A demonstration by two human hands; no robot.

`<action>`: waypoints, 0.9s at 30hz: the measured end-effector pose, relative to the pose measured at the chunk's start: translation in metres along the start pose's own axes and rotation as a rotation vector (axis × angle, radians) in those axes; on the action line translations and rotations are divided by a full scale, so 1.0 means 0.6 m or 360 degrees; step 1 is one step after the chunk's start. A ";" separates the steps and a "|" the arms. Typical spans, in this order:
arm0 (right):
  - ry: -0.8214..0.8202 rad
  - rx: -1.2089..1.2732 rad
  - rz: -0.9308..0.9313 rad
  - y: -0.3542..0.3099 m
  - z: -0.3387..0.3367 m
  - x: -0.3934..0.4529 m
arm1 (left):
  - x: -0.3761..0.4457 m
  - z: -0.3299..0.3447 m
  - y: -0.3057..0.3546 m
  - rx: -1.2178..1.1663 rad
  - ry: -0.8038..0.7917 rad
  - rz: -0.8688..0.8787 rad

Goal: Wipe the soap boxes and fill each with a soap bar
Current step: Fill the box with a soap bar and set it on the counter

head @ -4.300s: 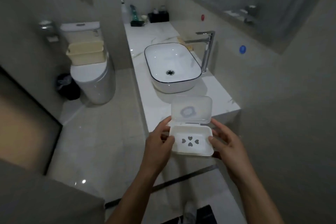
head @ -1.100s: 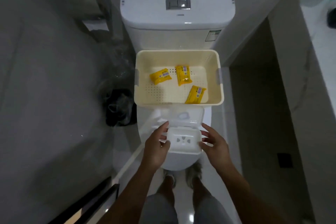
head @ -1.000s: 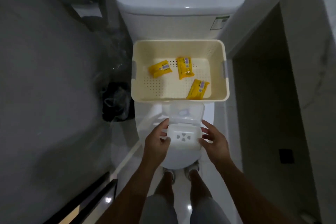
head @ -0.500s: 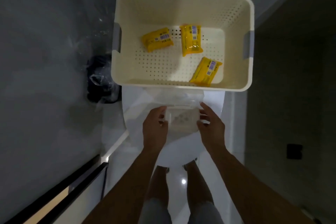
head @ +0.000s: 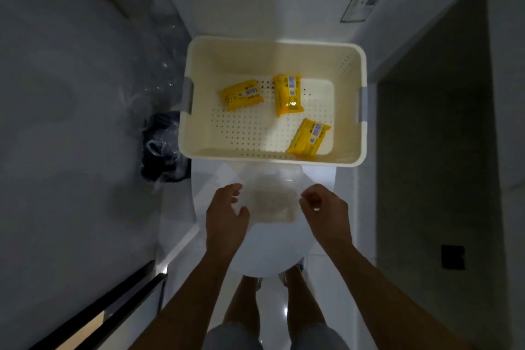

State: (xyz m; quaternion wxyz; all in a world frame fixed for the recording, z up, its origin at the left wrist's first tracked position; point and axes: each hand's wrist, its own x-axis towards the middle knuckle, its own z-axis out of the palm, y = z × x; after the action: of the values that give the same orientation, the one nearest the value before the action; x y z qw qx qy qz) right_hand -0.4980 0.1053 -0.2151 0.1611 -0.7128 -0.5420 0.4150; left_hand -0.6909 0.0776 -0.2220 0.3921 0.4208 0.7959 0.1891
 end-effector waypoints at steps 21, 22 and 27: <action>-0.0459 0.0162 -0.0034 -0.187 0.063 0.304 | 0.322 -0.051 0.121 0.0396 -0.0294 0.0039; -0.0484 0.0124 -0.0043 -0.189 0.073 0.312 | 0.330 -0.046 0.117 0.0372 -0.0321 0.0030; -0.0560 0.0074 -0.0049 -0.193 0.101 0.349 | 0.351 -0.033 0.113 0.0296 -0.0378 0.0051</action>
State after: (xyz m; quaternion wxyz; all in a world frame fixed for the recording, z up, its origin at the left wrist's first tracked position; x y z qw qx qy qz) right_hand -0.6044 0.3233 -0.2603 0.0865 -0.6168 -0.5629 0.5433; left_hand -0.7423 0.2893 -0.2650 0.4398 0.4872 0.7512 0.0696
